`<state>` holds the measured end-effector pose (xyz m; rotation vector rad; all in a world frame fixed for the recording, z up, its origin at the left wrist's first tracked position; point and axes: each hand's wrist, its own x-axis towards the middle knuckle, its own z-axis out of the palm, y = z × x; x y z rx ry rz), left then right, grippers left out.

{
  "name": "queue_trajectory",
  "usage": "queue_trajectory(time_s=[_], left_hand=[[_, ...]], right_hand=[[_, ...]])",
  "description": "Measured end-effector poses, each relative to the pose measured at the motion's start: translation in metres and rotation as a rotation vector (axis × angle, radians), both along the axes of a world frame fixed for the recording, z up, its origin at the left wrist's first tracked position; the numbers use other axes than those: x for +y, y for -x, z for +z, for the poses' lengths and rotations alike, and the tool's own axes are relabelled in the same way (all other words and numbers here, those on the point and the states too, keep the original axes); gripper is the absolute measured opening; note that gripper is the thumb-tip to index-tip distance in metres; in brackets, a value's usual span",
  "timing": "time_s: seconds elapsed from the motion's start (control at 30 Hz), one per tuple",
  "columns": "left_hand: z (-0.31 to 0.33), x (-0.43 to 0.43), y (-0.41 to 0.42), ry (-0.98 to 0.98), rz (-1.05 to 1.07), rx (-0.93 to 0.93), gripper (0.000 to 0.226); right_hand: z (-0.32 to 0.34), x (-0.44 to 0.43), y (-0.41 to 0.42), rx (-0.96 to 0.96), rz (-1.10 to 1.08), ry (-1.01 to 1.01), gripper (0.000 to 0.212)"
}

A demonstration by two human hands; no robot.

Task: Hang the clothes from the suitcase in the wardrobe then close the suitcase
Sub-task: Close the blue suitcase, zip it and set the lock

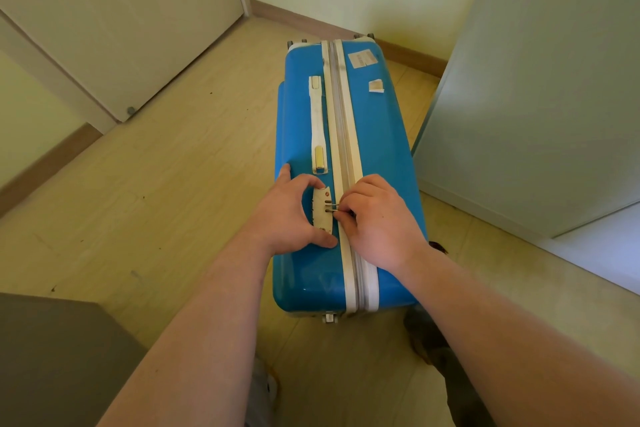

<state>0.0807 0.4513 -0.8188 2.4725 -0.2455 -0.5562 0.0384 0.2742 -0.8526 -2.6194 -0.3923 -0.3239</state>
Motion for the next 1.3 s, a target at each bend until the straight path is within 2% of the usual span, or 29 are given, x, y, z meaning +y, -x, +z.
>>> queue_trajectory(time_s=[0.37, 0.57, 1.0, 1.17, 1.3], left_hand=[[0.0, 0.0, 0.0, -0.003, -0.005, -0.011, 0.089], [0.001, 0.0, 0.0, -0.001, -0.002, -0.003, 0.09], [0.0, 0.001, -0.001, -0.004, -0.004, -0.01, 0.089], [0.003, 0.0, 0.0, -0.009, -0.001, 0.002, 0.09], [0.003, -0.001, 0.0, -0.018, -0.001, 0.005, 0.091]], right_hand=[[0.006, -0.001, 0.004, -0.002, -0.023, -0.006, 0.007], [0.003, 0.0, 0.001, 0.002, -0.009, -0.042, 0.019], [0.006, 0.002, -0.005, 0.007, -0.063, -0.109, 0.017], [0.018, 0.002, -0.013, 0.137, -0.063, -0.053, 0.02], [0.028, -0.002, -0.025, 0.26, 0.044, 0.106, 0.023]])
